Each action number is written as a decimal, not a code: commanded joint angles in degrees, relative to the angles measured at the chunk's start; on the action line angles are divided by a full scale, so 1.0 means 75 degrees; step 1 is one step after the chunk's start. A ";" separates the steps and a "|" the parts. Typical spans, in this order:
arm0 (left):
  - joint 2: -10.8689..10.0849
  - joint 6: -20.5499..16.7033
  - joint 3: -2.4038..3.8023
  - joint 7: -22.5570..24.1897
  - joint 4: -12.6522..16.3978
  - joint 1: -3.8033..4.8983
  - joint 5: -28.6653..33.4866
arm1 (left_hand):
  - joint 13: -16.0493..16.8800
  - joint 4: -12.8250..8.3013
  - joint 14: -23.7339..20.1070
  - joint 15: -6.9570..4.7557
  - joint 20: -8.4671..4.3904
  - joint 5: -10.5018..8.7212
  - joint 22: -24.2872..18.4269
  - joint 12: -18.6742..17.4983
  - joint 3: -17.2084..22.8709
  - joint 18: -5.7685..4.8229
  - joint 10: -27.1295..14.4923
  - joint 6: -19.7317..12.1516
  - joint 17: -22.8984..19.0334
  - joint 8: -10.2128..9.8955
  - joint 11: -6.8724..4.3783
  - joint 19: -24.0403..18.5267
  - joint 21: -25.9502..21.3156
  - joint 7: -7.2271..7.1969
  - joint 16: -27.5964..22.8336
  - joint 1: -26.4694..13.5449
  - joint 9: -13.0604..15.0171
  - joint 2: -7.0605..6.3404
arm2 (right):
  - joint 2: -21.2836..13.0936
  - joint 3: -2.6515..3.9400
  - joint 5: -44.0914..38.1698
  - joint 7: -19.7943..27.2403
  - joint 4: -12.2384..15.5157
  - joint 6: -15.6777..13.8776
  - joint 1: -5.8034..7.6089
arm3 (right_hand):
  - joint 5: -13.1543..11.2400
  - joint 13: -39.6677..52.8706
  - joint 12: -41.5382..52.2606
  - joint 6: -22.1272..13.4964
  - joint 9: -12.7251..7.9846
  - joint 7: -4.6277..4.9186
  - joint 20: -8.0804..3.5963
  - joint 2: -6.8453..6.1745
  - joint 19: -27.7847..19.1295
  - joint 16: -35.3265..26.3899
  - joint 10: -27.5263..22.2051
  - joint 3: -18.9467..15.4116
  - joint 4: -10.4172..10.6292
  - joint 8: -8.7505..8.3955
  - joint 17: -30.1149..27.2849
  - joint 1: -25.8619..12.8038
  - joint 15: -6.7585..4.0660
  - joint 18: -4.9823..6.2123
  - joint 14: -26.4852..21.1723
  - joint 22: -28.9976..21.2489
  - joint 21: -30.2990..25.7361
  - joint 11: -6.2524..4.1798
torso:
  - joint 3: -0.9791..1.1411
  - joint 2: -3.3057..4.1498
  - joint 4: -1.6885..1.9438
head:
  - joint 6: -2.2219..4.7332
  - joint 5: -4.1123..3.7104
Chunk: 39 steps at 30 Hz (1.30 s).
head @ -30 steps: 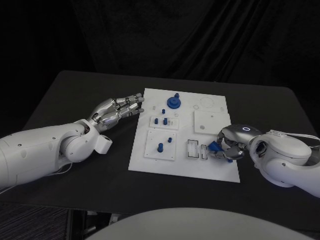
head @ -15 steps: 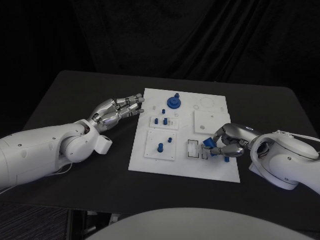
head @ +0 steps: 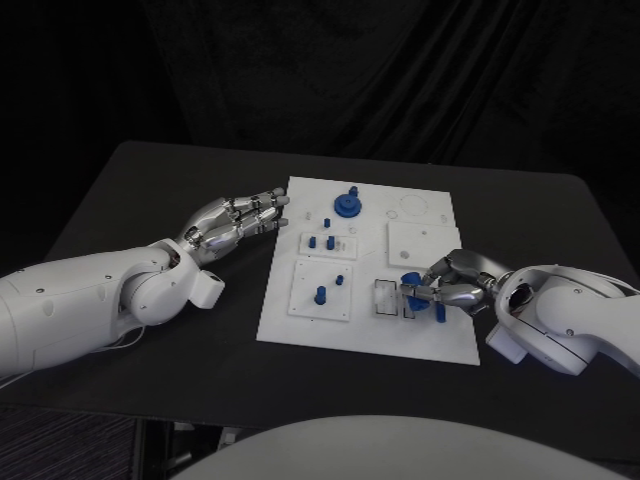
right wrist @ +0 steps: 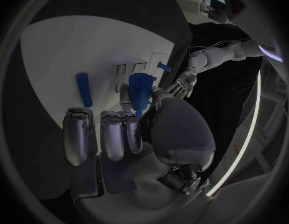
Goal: Assemble the parts on the task board
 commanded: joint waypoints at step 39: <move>0.0068 0.0208 0.0007 0.0017 -0.0032 -0.0033 0.0014 | 0.0006 -0.0014 -0.0030 0.0029 -0.0006 0.0038 -0.0002 0.0013 0.0040 -0.0127 -0.0009 -0.0027 -0.0006 0.0025 0.0068 -0.0008 -0.0021 0.0059 0.0002 0.0067 0.0000 -0.0005 | 0.0636 0.0004 0.0596 -0.0715 -0.0299 0.0569 0.0010 | -0.0937 0.2013 0.0020 -0.0319 0.0064 -0.0002 0.0185 0.0478 0.0273 -0.0091 0.0794 -0.1156 0.0307 -0.0224 0.1732 -0.1414 0.0217 0.0085 0.0729 0.1658 -0.0439 0.0130 | 0.0005 0.0007 -0.0011 | -0.0002 0.0041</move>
